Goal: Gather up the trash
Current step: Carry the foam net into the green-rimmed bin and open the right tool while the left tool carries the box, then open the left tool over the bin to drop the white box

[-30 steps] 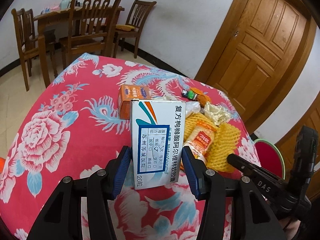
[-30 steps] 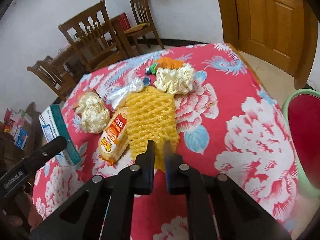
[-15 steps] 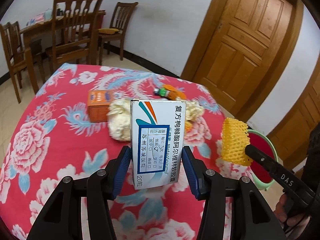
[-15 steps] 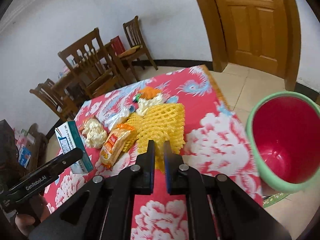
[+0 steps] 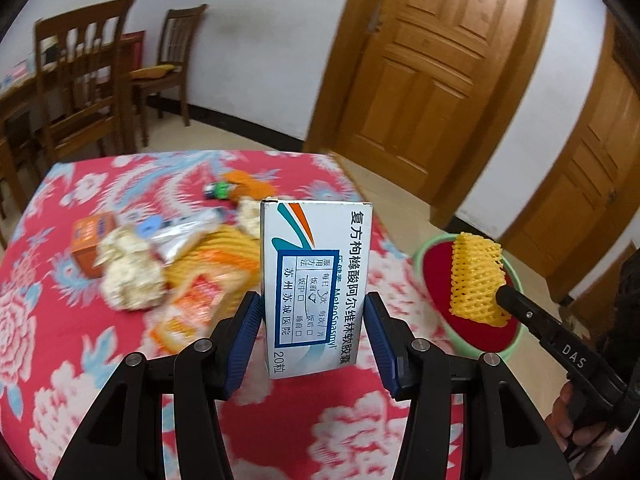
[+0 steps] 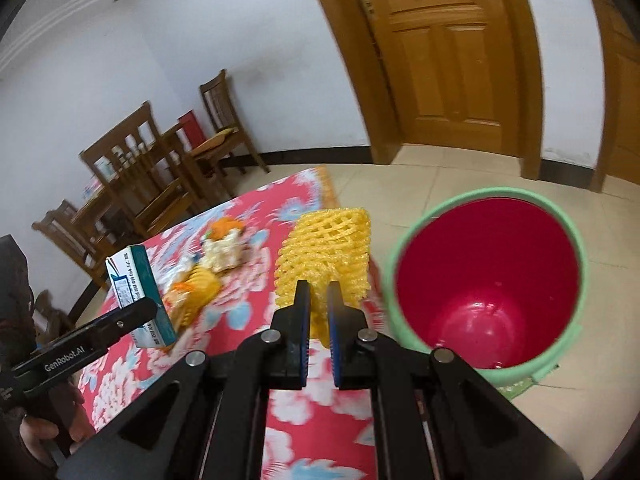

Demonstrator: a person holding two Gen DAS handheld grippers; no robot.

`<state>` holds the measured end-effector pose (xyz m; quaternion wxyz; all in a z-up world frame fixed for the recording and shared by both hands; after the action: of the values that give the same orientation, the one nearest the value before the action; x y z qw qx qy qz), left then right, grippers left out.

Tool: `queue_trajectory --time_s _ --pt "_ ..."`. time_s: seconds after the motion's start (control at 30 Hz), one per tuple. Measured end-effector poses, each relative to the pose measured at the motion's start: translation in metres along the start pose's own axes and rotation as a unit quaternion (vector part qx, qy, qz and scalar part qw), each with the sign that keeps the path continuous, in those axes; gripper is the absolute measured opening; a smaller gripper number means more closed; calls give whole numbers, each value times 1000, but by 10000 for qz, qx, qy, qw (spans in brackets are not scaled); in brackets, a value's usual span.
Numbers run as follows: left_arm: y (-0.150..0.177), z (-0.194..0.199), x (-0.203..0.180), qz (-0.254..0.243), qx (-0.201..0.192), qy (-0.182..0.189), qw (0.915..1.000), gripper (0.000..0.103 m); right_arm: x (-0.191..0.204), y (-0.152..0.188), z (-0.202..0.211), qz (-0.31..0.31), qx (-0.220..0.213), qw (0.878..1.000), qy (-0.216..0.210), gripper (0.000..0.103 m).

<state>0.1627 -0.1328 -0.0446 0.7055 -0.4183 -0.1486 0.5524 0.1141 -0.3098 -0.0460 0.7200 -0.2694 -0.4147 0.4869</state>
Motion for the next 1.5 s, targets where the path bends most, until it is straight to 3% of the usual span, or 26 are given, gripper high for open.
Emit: queue_trajectory --time_s 0.7,1.1,1.23,1.5 --pt "16 -74 -126 -795 597 777 9920 54 -141 7 4 -705 131 9905 1175 11" --pt "27 -110 -162 -1035 874 908 9866 54 -163 14 2 -836 192 9880 1281 16" --pt "31 -120 -172 -1122 944 943 9847 54 -169 13 5 -897 163 9870 1326 30" --pt "38 -133 -193 -1303 1072 1040 9802 54 -178 11 12 -996 83 9852 1395 30"
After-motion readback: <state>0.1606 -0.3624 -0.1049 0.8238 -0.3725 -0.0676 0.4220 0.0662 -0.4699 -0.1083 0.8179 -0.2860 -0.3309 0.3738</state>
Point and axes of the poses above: each gripper's, at about its wrist camera, not at the fingertips, and z roughly against the way its jaws point, x to its left, y to its underside, the point moved 9 cm from there along -z, roughly the way its jaws point, and after that the axes turned 7 degrees about -x, right-handed, at the moved point
